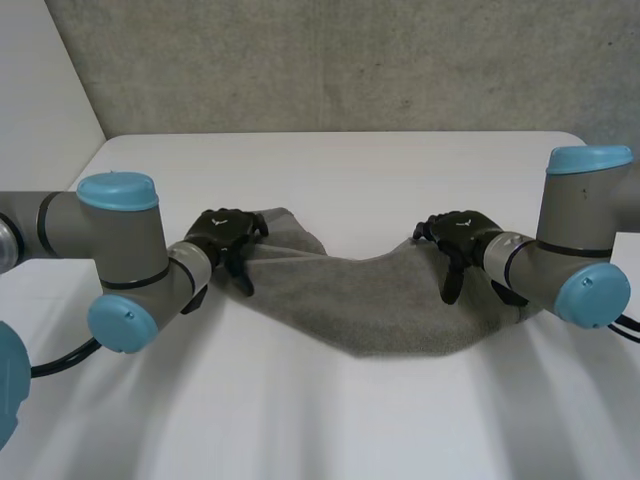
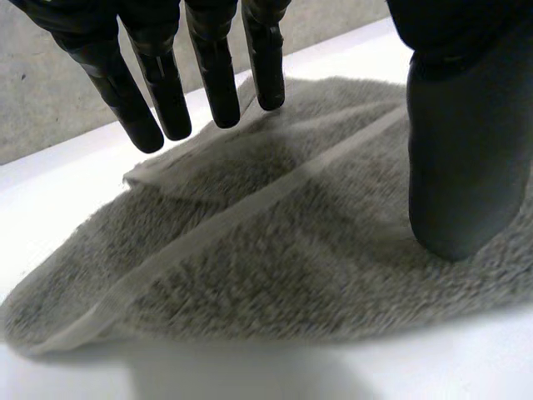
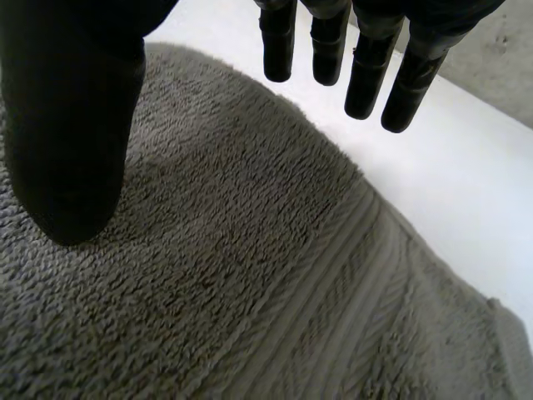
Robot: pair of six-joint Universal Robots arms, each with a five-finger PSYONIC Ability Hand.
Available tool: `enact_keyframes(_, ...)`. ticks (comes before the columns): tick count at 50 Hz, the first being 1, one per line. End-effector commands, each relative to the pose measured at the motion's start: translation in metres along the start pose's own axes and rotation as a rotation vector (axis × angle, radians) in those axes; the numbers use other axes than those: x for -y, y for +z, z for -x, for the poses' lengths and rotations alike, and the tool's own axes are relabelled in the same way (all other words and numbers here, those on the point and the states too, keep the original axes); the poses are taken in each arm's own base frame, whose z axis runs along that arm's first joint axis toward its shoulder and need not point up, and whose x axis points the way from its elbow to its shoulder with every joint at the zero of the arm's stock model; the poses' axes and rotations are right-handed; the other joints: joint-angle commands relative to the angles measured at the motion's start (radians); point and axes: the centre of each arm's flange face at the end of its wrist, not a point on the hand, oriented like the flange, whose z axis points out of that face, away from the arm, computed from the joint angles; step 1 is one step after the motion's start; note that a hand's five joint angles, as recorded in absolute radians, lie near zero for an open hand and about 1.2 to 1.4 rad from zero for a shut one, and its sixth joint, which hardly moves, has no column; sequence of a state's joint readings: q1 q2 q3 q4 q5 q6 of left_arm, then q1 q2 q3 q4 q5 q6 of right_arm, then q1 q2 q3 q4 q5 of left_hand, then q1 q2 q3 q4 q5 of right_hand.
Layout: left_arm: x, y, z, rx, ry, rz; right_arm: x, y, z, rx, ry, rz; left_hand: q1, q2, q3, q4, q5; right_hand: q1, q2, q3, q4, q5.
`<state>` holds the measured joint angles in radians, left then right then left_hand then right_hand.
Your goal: Fold the towel.
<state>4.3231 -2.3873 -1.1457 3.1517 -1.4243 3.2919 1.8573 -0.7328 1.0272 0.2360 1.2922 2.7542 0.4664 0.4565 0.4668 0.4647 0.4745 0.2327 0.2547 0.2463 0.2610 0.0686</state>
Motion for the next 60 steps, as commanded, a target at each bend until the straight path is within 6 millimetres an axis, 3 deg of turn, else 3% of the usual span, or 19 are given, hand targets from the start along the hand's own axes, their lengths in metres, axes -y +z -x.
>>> enact_keyframes(1,-0.007,0.004,0.007,0.016,0.043,0.021,-0.002,0.003,0.0,0.003,0.0,0.001,0.041,0.051,0.04,0.042,-0.142,0.075,0.053,0.062,0.047,0.065)
enact_keyframes(3,-0.007,0.005,0.008,0.02,0.046,0.02,-0.002,0.003,0.0,0.004,0.0,-0.004,0.12,0.129,0.119,0.121,-0.063,0.335,0.313,0.322,0.307,0.325)
enact_keyframes(8,-0.006,0.004,0.008,0.017,0.047,0.02,0.003,0.003,-0.002,-0.003,-0.006,-0.022,0.152,0.162,0.152,0.154,-0.03,0.586,0.564,0.572,0.557,0.575)
enact_keyframes(18,-0.004,-0.005,0.007,0.011,0.042,0.052,0.003,0.002,0.0,0.0,-0.014,-0.022,0.143,0.153,0.143,0.145,-0.039,0.607,0.585,0.593,0.578,0.596)
enact_keyframes(26,0.009,-0.016,0.014,0.03,0.034,0.046,-0.001,0.002,0.001,0.007,-0.013,-0.009,0.138,0.147,0.137,0.139,-0.045,0.642,0.62,0.628,0.614,0.632)
enact_keyframes(33,0.016,-0.031,0.017,0.036,0.029,0.04,-0.004,-0.001,0.003,0.016,-0.008,0.0,0.132,0.142,0.131,0.133,-0.051,1.149,1.127,1.135,1.121,1.139)
enact_keyframes(36,0.016,-0.033,0.016,0.034,0.029,0.044,-0.004,-0.003,0.004,0.017,-0.003,0.002,0.132,0.142,0.131,0.133,-0.051,1.164,1.142,1.15,1.135,1.153)
enact_keyframes(41,0.008,-0.038,0.014,0.029,0.032,0.071,0.023,-0.03,0.004,-0.01,-0.026,-0.079,0.138,0.147,0.137,0.139,-0.045,1.164,1.142,1.15,1.135,1.153)
enact_keyframes(47,0.003,-0.035,0.022,0.047,0.022,0.081,0.034,-0.052,0.005,-0.026,-0.04,-0.117,0.138,0.147,0.137,0.139,-0.045,1.164,1.142,1.15,1.135,1.153)
enact_keyframes(60,-0.001,-0.026,0.029,0.061,0.028,0.067,0.026,-0.079,0.019,0.003,-0.039,-0.09,0.143,0.153,0.143,0.145,-0.039,1.164,1.142,1.15,1.135,1.153)
